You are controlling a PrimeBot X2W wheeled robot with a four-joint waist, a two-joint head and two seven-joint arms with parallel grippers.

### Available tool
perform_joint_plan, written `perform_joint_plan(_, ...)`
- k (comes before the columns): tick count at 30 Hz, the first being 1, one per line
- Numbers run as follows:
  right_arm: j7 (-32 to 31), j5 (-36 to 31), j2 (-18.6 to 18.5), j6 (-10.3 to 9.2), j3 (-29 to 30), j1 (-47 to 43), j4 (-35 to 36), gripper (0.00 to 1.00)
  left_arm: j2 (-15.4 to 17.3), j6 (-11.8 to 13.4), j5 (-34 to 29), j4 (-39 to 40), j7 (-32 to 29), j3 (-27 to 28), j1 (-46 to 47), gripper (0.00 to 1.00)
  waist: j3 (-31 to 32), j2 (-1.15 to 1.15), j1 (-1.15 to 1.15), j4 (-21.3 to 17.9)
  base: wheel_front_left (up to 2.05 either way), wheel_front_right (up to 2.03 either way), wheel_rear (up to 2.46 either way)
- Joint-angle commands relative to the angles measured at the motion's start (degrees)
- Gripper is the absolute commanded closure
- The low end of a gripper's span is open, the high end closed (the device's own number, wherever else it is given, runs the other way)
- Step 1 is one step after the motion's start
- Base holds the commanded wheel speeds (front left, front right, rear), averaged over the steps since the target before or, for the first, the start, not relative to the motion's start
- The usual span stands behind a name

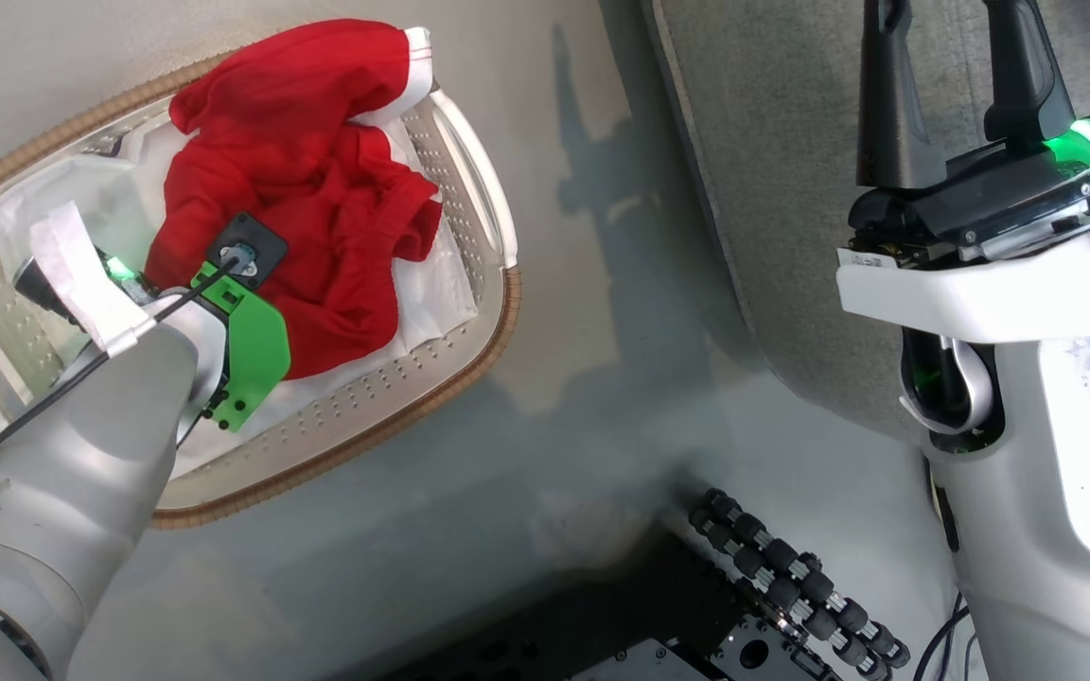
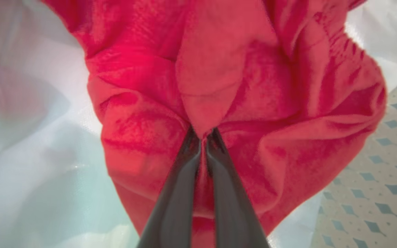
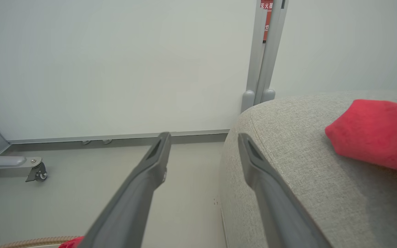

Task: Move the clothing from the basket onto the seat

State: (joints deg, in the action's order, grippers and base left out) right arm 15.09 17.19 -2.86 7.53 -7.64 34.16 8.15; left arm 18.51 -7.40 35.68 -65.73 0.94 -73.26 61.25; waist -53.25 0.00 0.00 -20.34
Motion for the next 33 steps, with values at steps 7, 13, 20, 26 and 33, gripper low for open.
perform_joint_plan(7,0.1,-1.1,-0.1,-0.08,-0.8,-0.5,-2.5,0.00,-1.6,-0.2,2.2,0.7,5.9,-0.1,-2.9,1.00,5.7,0.00,0.00,2.0,0.00,0.00,0.00)
perform_joint_plan(13,0.1,-2.2,-0.2,-0.08,-1.6,-2.0,-4.6,0.00,-3.2,-0.2,4.8,1.1,10.4,0.0,-5.5,1.00,11.0,0.00,0.00,3.9,0.00,0.00,0.00)
perform_joint_plan(20,0.1,-3.4,-0.2,-0.08,-2.0,-4.2,-7.6,0.00,-4.6,-0.2,8.8,2.3,13.9,1.8,-8.7,1.00,17.6,0.00,0.00,6.3,0.00,0.00,0.00)
perform_joint_plan(26,0.1,-4.3,-0.2,-0.08,-2.1,-7.0,-9.9,0.00,-5.0,-0.2,10.2,6.1,14.4,5.3,-11.0,1.00,22.8,0.00,0.00,8.4,0.00,0.00,0.00)
perform_joint_plan(33,0.1,-4.7,-0.2,-0.08,-2.1,-10.6,-12.5,0.00,-4.0,0.9,7.0,15.3,14.3,15.6,-16.6,1.00,29.2,0.00,0.00,10.7,0.00,0.00,0.00)
